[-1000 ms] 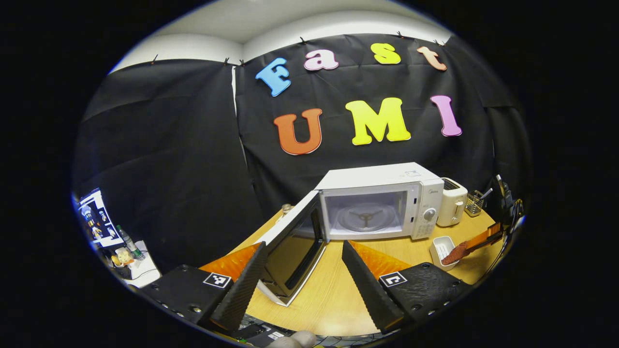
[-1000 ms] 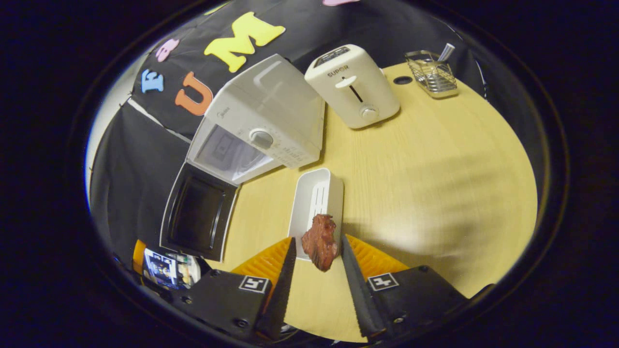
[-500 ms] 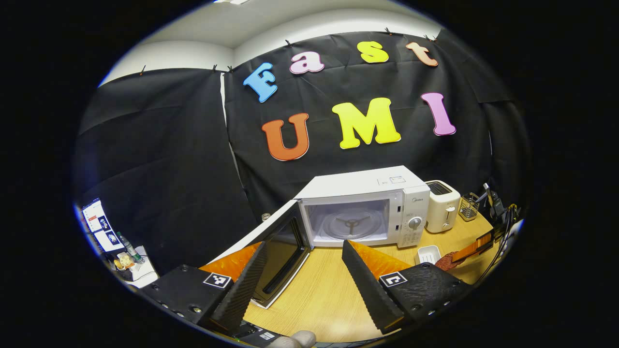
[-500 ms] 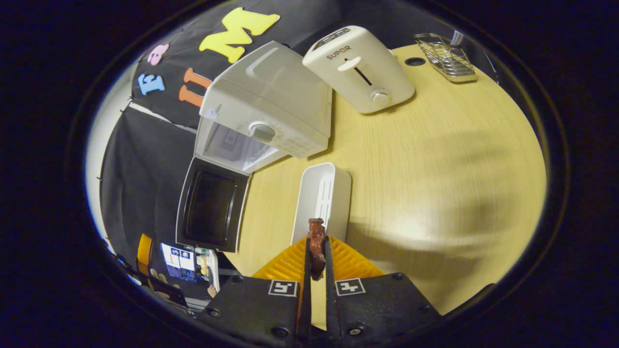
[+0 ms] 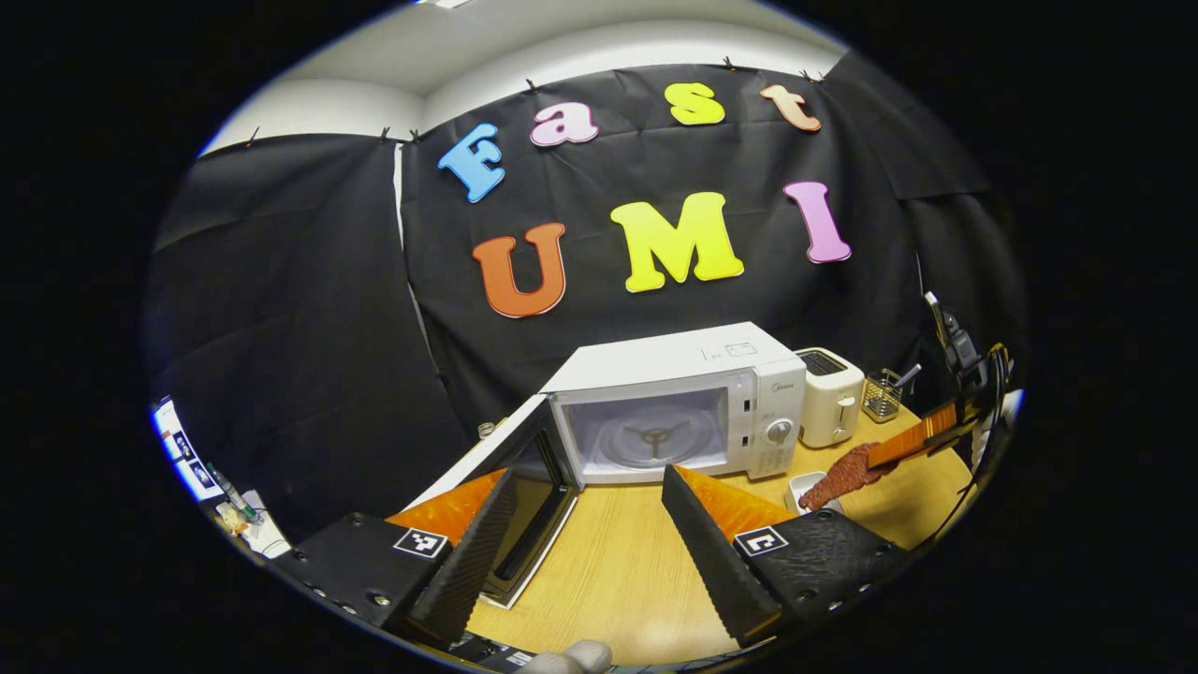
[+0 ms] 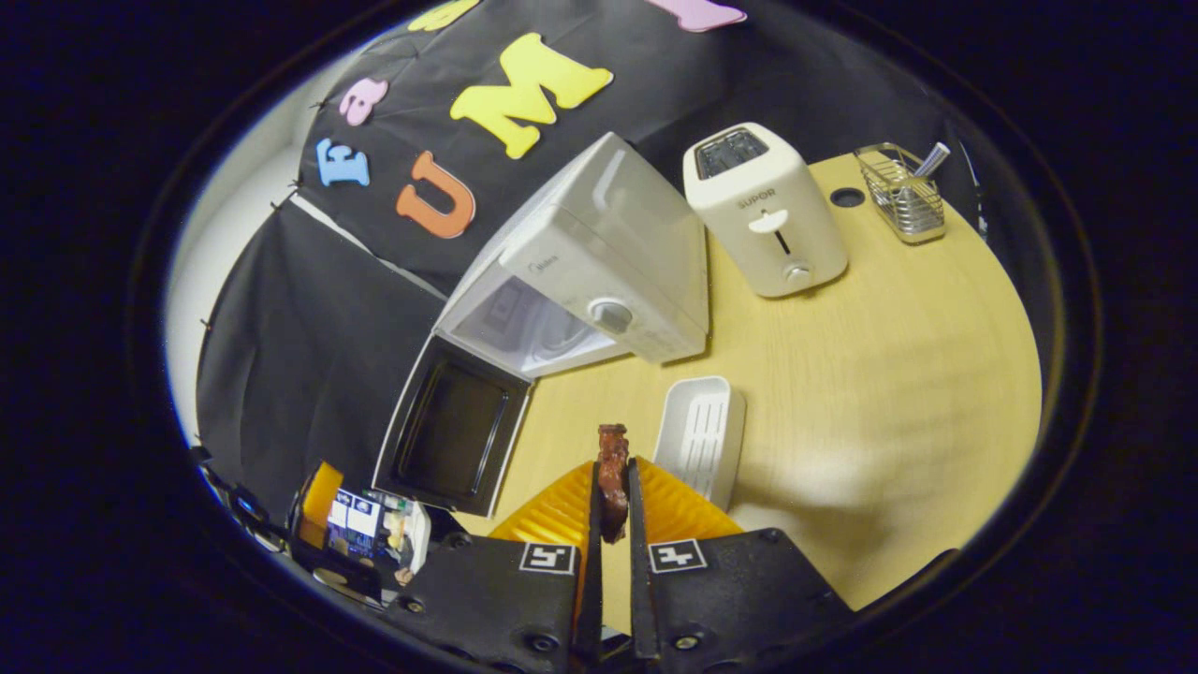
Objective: Open the microwave oven with the left hand, put the food in, and close the microwave oven.
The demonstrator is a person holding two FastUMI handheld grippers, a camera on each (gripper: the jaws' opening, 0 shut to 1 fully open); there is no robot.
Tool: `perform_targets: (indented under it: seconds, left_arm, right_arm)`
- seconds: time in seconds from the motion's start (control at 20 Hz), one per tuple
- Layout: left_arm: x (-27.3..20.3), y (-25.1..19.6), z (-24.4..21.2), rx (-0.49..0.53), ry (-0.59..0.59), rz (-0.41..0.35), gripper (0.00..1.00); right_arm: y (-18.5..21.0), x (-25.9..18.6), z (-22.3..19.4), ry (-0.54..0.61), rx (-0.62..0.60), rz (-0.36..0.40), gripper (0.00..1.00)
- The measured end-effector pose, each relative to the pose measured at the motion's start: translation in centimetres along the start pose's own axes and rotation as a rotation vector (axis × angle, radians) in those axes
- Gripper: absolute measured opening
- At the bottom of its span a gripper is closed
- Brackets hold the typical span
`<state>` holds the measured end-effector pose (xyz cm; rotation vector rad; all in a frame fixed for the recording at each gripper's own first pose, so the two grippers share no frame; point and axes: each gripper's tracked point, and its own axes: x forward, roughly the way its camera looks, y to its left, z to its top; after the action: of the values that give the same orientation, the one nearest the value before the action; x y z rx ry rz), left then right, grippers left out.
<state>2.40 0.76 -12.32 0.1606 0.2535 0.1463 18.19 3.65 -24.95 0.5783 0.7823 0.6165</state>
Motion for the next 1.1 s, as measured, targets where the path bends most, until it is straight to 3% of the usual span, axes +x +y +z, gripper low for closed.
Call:
perform_targets:
  seconds: [0.25,0.6,0.85,1.1]
  left_arm:
    - [-0.1,0.9,-1.2,0.038,0.009,-0.136,0.95]
    - [-0.4,2.6,-4.0,0.116,0.007,-0.284,0.95]
    - [-0.2,4.6,-6.4,0.133,0.025,-0.284,0.95]
    - [0.2,7.1,-7.7,0.129,0.044,-0.255,0.95]
  right_arm:
    - [5.2,4.1,-0.8,-0.174,0.075,0.01,0.15]
    - [11.1,16.8,-0.4,-0.421,0.216,0.046,0.15]
    - [12.2,24.4,2.9,-0.595,0.364,0.014,0.15]
    - [12.7,29.4,6.4,-0.712,0.409,-0.045,0.15]
